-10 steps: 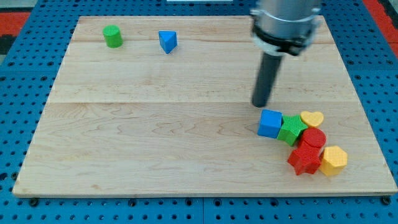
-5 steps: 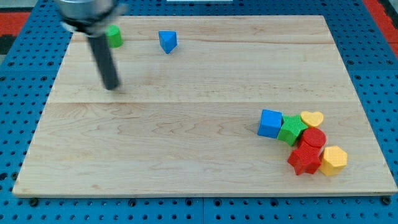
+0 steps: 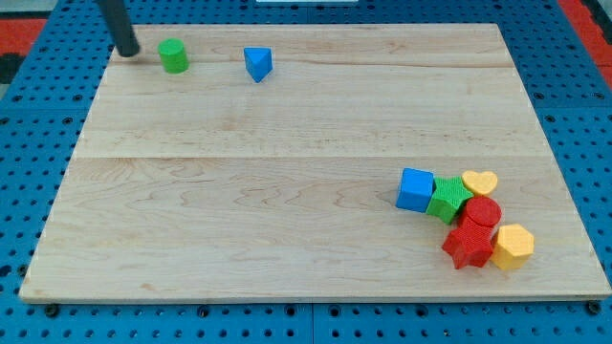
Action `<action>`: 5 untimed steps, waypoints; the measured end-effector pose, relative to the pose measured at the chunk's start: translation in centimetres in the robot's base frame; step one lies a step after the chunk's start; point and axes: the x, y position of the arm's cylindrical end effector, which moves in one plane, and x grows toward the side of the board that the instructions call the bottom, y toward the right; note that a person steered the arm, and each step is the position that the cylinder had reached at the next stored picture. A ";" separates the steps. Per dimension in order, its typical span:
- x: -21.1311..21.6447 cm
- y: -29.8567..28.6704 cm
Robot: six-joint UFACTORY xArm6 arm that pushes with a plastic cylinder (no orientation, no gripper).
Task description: Slide the green circle towards group of blocks
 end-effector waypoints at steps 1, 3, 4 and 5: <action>0.7 4.5; 0.9 -5.5; -0.3 1.3; -0.5 7.0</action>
